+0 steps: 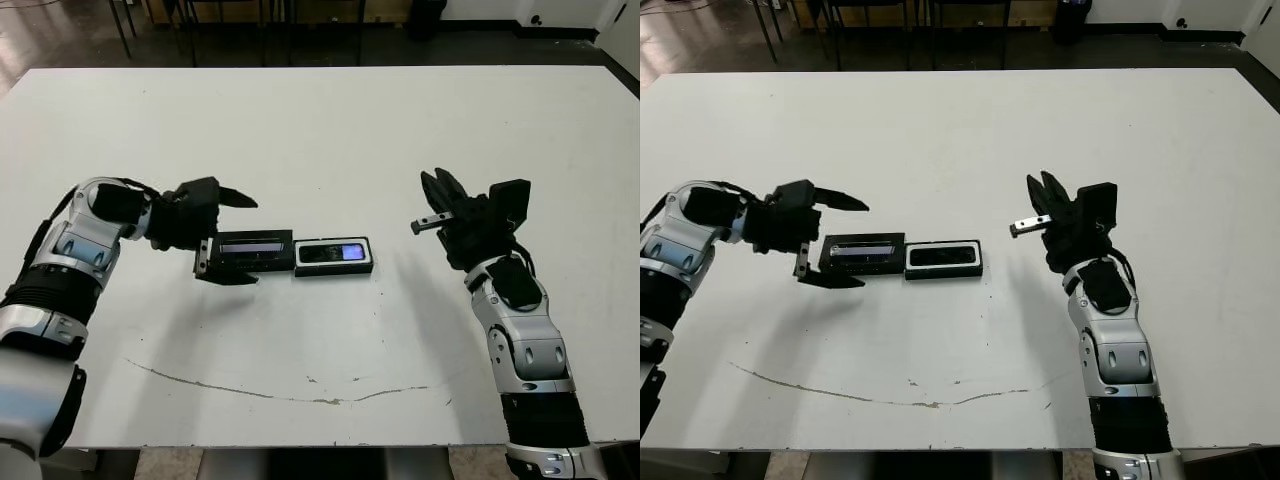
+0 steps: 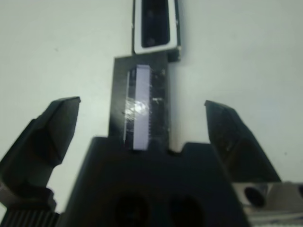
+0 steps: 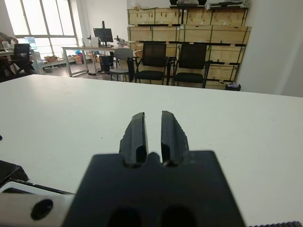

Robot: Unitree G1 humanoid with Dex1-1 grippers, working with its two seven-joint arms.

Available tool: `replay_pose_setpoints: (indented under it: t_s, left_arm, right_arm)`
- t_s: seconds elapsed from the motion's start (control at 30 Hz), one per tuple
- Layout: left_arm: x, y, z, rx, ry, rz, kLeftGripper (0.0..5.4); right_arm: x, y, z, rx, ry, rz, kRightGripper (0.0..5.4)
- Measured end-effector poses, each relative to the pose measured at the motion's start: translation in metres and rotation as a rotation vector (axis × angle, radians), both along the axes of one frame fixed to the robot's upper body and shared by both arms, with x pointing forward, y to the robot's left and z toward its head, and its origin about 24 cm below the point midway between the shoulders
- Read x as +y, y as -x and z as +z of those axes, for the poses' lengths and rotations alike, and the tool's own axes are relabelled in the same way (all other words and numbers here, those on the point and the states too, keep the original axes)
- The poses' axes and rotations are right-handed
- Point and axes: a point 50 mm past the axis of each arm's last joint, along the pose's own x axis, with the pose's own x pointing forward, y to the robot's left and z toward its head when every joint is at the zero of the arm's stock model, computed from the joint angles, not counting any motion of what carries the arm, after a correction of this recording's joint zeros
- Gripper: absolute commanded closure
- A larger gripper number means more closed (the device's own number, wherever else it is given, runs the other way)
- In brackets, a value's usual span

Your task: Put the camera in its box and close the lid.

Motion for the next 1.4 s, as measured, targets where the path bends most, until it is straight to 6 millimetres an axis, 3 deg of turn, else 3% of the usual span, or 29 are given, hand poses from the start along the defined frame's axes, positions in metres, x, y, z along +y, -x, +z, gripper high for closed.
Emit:
replay_pose_setpoints:
  t_s: [0.3,0.43,0.77,0.97,1.23,1.4]
  left_arm:
    - [0.008,-0.001,-0.016,0.048,-0.005,0.057,0.02]
    - [0.007,-0.006,-0.014,0.048,-0.002,0.087,0.11]
    - [0.016,-0.007,-0.025,0.192,0.051,0.23,2.36]
    - [0.021,-0.004,-0.023,0.284,0.065,0.218,3.6]
    - [0.019,0.005,-0.013,0.331,0.011,0.103,3.82]
    - [0.032,0.008,-0.003,0.186,0.17,0.25,3.82]
  right_arm:
    - [-0.001,0.0,0.0,0.001,0.011,0.016,5.4]
    - [-0.001,0.0,0.0,0.002,0.013,0.018,5.4]
    - [-0.002,0.004,-0.002,0.008,0.015,0.017,5.4]
    - [-0.002,0.004,-0.003,0.009,0.015,0.013,5.4]
    - [-0.003,0.003,-0.003,0.015,0.015,0.007,5.4]
    - [-0.003,0.003,-0.004,0.019,0.015,0.007,5.4]
